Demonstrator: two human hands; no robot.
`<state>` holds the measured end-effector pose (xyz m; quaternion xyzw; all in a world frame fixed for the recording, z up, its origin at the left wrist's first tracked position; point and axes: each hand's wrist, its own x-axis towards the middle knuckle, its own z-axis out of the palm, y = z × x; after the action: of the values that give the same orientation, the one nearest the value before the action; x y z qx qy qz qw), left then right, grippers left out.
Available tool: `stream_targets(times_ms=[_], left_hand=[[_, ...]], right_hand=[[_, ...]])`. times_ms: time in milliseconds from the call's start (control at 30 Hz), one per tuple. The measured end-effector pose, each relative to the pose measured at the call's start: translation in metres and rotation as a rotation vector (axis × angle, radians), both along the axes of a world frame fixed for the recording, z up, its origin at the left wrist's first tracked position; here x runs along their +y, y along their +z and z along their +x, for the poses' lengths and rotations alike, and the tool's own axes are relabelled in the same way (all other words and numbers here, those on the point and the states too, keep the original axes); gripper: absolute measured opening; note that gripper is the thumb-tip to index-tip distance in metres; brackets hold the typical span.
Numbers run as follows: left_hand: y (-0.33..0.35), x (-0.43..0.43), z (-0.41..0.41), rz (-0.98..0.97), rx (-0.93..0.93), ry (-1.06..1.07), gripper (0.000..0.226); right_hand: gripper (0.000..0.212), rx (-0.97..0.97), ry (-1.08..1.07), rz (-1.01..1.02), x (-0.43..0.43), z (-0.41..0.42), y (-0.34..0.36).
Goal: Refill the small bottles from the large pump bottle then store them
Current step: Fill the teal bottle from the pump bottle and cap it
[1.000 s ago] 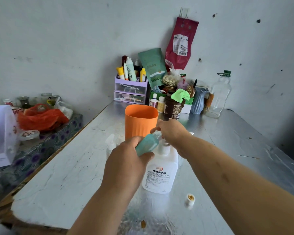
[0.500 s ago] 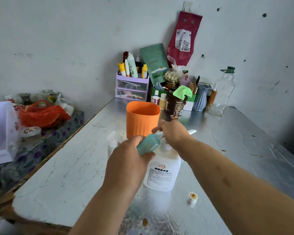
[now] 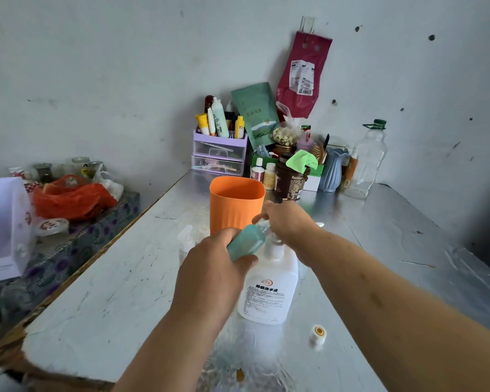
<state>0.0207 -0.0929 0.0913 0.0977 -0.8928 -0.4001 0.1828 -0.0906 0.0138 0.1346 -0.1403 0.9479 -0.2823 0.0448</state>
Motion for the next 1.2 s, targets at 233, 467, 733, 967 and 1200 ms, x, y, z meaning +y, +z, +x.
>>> stream_targets(times_ms=[233, 467, 733, 967, 1200], left_hand=[[-0.005, 0.001, -0.003, 0.052, 0.012, -0.006, 0.04], [-0.01, 0.0, -0.004, 0.039, 0.007, 0.004, 0.041], [-0.004, 0.001, 0.0, 0.022, -0.003, -0.001, 0.042], [-0.001, 0.002, 0.0, 0.037, 0.007, -0.004, 0.037], [-0.005, 0.0, -0.002, 0.055, 0.023, -0.013, 0.036]], right_hand=[[0.037, 0.024, -0.01, -0.055, -0.001, -0.003, -0.007], [0.037, 0.023, -0.001, -0.056, -0.001, -0.005, -0.017], [0.041, -0.062, -0.028, -0.158, -0.002, 0.003, -0.003], [0.038, -0.042, -0.032, -0.134, -0.001, 0.001, 0.0], [0.036, -0.007, -0.026, -0.113, -0.001, -0.002, -0.008]])
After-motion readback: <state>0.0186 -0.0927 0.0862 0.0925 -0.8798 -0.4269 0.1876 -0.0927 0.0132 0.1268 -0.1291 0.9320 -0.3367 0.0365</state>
